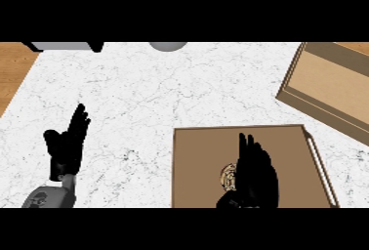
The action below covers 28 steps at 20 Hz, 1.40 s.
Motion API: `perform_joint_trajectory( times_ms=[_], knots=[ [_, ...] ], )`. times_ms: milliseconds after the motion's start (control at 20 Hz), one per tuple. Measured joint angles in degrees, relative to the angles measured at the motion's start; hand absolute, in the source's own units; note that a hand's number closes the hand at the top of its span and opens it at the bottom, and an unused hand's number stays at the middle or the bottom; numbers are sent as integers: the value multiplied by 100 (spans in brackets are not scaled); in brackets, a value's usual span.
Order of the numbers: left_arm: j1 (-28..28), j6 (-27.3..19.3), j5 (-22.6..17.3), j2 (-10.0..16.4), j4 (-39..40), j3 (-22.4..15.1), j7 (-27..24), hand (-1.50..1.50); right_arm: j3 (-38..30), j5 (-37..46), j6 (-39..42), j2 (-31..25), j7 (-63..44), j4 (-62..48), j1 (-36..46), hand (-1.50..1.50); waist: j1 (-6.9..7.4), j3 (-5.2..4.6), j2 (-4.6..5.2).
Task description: Pick the cupcake from the tray and place it in the cardboard box
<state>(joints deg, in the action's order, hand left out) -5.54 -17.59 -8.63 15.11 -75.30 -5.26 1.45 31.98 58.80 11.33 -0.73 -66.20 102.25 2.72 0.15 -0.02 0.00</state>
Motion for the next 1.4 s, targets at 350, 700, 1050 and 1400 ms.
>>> perform_joint_trajectory(
  times_ms=[350, 700, 1050, 1400],
  knots=[
    [-62, 52, 90, -78, 124, 93, -76, 0, -44, -60, -37, -6, 58, -132, 13, -150, -8, 0, 0],
    [9, 152, 154, -102, 61, 196, -86, 0, -116, -51, -195, 11, 223, -604, 42, -150, -2, 2, -1],
    [-52, 180, 308, -222, 171, 285, -126, 0, -290, -97, -391, 17, 402, -1104, 166, 150, -4, 1, 0],
    [44, 235, 464, -366, 85, 355, -144, 0, -216, 282, -636, -16, 774, -1295, 305, 150, -13, -8, -15]
  ],
)
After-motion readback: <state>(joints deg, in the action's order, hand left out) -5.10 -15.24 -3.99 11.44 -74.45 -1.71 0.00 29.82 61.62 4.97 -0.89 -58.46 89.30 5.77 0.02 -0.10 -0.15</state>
